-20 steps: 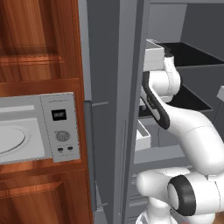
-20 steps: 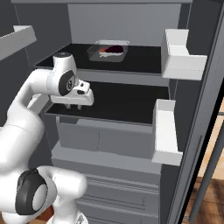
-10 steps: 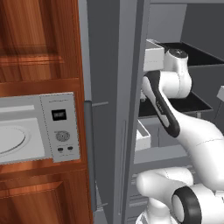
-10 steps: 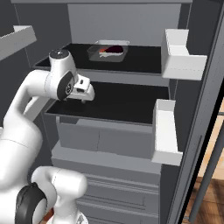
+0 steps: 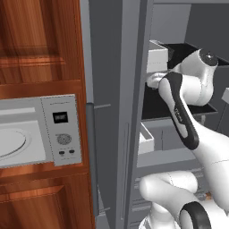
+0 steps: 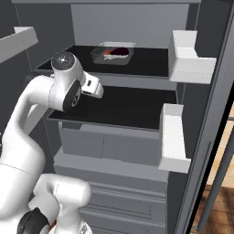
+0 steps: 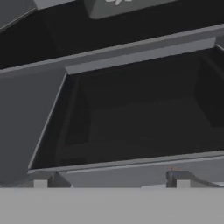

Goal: Place the tupperware containing the steak and eggplant meal in the microwave. Close the microwave door and press the start button to reheat the meal.

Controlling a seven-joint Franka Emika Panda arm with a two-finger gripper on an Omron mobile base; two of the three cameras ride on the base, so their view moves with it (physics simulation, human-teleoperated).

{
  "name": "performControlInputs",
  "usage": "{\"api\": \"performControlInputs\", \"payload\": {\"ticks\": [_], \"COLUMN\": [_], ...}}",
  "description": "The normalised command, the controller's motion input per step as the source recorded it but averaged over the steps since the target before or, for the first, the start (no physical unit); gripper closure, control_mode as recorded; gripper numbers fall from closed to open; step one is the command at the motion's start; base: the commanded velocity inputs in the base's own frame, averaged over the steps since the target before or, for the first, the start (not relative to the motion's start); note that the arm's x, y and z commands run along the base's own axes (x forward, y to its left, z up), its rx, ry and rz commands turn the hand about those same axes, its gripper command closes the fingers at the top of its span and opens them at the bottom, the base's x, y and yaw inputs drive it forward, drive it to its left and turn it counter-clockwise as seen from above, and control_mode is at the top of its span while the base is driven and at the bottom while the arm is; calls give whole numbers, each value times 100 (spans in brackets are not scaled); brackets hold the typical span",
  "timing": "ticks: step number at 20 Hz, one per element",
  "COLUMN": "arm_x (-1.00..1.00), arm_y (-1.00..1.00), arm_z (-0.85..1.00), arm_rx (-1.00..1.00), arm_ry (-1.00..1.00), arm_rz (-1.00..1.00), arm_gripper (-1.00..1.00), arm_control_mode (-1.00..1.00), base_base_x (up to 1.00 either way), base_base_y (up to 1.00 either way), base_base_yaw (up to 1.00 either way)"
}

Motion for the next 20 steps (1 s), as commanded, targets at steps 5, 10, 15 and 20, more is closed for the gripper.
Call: {"api": "performControlInputs", "payload": {"ticks": [5, 10, 15, 20], "arm_x": [0, 0, 9, 33], "arm_y": [-19, -26, -14, -7], "arm_z": [55, 49, 29, 18], "arm_rx": [5, 0, 1, 0], "arm_ry": [-14, -24, -19, -5], "arm_rz": [-7, -4, -5, -9], "arm_gripper": [-100, -100, -100, -100], "arm_control_mode": [-100, -100, -100, -100], "base_base_x": [0, 0, 0, 0], "base_base_y": [0, 0, 0, 0], "base_base_yaw": [0, 0, 0, 0]}}
